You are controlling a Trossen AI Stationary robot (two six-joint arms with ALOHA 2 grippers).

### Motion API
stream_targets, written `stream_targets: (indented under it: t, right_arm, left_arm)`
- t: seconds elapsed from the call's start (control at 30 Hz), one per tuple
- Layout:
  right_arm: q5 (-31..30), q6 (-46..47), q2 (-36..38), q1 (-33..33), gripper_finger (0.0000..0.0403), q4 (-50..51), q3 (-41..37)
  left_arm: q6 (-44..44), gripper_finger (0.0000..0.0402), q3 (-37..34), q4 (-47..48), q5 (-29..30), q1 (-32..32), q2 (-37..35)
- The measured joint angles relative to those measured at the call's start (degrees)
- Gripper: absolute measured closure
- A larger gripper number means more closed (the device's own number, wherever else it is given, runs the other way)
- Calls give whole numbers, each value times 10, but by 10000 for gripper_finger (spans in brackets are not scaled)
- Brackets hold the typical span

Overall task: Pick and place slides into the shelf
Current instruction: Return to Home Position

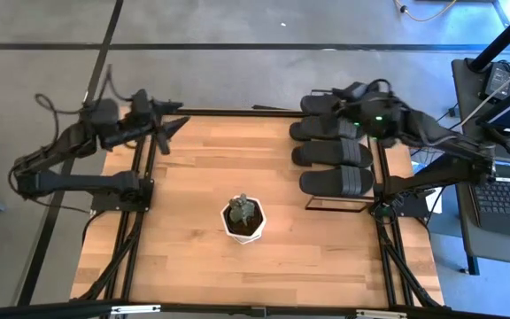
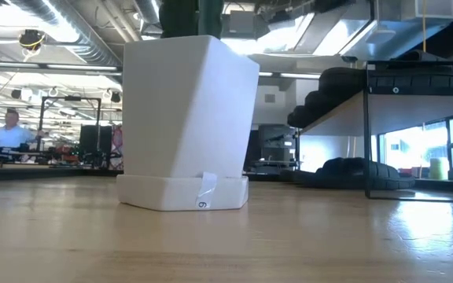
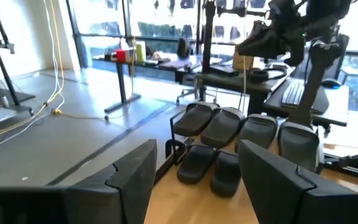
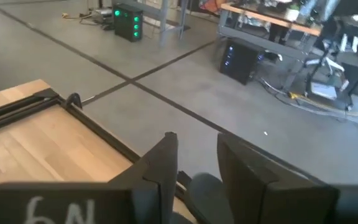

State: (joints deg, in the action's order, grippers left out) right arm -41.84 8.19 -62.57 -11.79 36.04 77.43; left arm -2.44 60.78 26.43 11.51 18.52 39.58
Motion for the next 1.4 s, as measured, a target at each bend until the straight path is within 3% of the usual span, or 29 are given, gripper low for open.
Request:
stream_targets:
  t: [0.3, 0.57, 0.73, 1.0, 1.23, 1.4]
  right_arm:
    - [-4, 28, 90, 25, 288, 60, -6]
    - [-46, 17, 204, 51, 288, -28, -169]
    - [-14, 7, 293, 56, 288, -75, -264]
    - [-17, -2, 406, 56, 288, -131, -392]
    - [-157, -13, 485, 54, 288, -130, -444]
    - [-185, -20, 560, 42, 288, -105, -464]
  left_arm:
    - [-25, 184, -125, -5, 2, 0, -178]
    - [-49, 184, -183, -4, 15, 0, -278]
    - [-47, 184, -194, 11, 18, 0, -307]
    - [-47, 184, -210, 13, 43, 0, -323]
    - [-45, 184, -224, 15, 44, 0, -323]
    - [-45, 184, -227, 14, 44, 0, -323]
